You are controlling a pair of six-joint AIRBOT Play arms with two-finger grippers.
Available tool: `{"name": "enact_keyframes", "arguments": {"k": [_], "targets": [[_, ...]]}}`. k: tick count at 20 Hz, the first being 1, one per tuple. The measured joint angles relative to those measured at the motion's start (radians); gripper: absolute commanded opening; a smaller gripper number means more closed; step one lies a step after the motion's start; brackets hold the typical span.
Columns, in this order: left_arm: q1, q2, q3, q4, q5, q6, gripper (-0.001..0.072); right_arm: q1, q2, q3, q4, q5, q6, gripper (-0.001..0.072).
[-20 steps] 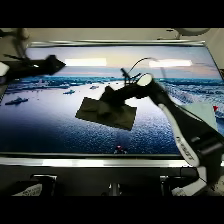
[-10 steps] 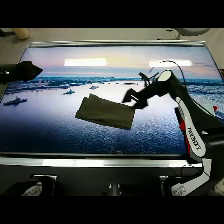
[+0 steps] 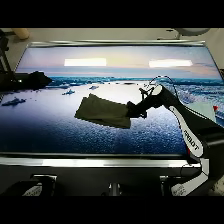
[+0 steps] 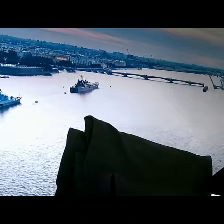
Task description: Fold the shirts.
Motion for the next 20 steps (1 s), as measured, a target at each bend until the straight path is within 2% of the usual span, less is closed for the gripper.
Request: {"name": "enact_keyframes", "arguments": {"k": [4,9,15,20], "targets": [[-0.003,0.000,-0.003,0.001,0.018,0.000,0.0025,-0.149,0.033,0.162,0.090,0.105,-0.046,0.0023],[-0.005,0.000,-0.003,0.002,0.045,0.003,0.0025,-0.504,0.161,0.344,-0.006,0.272,0.043,0.0023],[-0.004,-0.004,-0.007,0.002,0.083,0.004,0.0025,-0.878,0.309,0.393,-0.068,0.473,0.087,0.0023],[-0.004,-0.012,-0.008,0.002,0.097,0.017,0.0026,-1.063,0.385,0.399,-0.099,0.591,0.131,0.0024]]}}
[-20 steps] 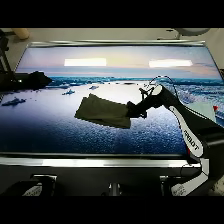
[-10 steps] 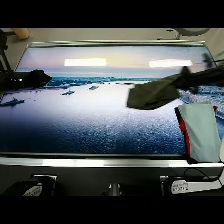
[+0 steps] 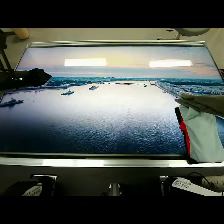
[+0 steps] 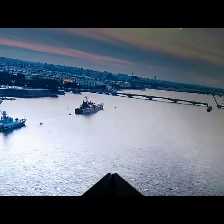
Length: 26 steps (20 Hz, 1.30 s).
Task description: Fold the shirts.
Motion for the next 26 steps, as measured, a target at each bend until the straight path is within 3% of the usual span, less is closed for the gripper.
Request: {"name": "enact_keyframes", "arguments": {"k": [5,11,12,14,15,20,23,24,25,26], "targets": [[-0.003,-0.013,0.000,0.000,0.034,0.007,0.0025,-0.052,0.072,-0.060,-0.202,0.050,0.013,0.0024],[-0.003,-0.031,0.000,-0.001,0.053,0.010,0.0025,-0.063,0.172,-0.423,-0.526,0.060,-0.027,0.0027],[-0.003,-0.033,0.000,-0.001,0.053,0.010,0.0026,-0.064,0.180,-0.480,-0.574,0.059,-0.032,0.0123],[-0.005,-0.034,0.000,-0.001,0.056,0.010,0.0025,-0.064,0.188,-0.557,-0.644,0.047,-0.040,0.0536],[-0.006,-0.034,0.000,-0.001,0.056,0.010,0.0025,-0.066,0.191,-0.577,-0.664,0.022,-0.051,0.0666],[-0.020,-0.038,0.034,0.013,0.056,0.048,0.0023,-0.043,0.190,-0.440,-0.725,-0.121,-0.128,0.0678],[-0.064,-0.095,0.130,0.224,0.018,-0.014,0.0025,0.099,0.187,-0.248,-0.683,-0.298,-0.155,0.0672],[-0.085,-0.131,0.172,0.337,-0.024,-0.061,0.0070,0.182,0.187,-0.201,-0.671,-0.356,-0.155,0.0671],[-0.103,-0.170,0.208,0.432,-0.072,-0.100,0.0290,0.271,0.184,-0.169,-0.665,-0.398,-0.151,0.0672],[-0.120,-0.211,0.235,0.508,-0.125,-0.134,0.0640,0.377,0.174,-0.145,-0.656,-0.428,-0.135,0.0672]]}}
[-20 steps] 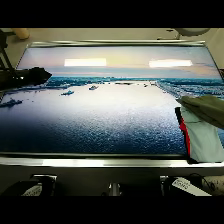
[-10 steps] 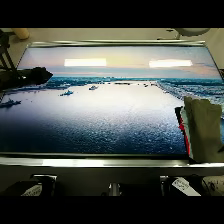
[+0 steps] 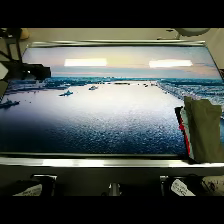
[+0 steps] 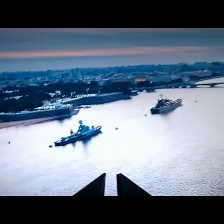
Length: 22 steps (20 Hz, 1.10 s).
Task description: Fold the shirts.
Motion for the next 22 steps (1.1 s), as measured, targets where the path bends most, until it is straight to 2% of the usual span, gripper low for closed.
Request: {"name": "enact_keyframes", "arguments": {"k": [1,3,5,7,8,11,22], "targets": [[-0.014,-0.036,0.015,0.044,-0.054,-0.027,0.0719,0.097,-0.017,0.016,0.003,-0.014,0.016,0.0674],[-0.040,-0.096,0.011,0.084,-0.168,-0.058,0.0718,0.274,-0.077,0.038,0.026,0.015,0.048,0.0683],[-0.065,-0.105,-0.053,0.094,-0.231,-0.074,0.0717,0.391,-0.159,0.047,0.084,0.110,0.065,0.0644],[-0.092,-0.071,-0.144,0.098,-0.217,-0.112,0.0715,0.469,-0.225,0.048,0.137,0.178,0.081,0.0658],[-0.106,-0.051,-0.187,0.097,-0.190,-0.132,0.0715,0.502,-0.245,0.046,0.150,0.187,0.095,0.0685],[-0.128,-0.019,-0.255,0.098,-0.140,-0.170,0.0717,0.557,-0.280,0.042,0.150,0.182,0.141,0.0685],[-0.142,-0.003,-0.295,0.100,-0.104,-0.196,0.0717,0.592,-0.300,0.039,0.142,0.168,0.178,0.0680]]}}
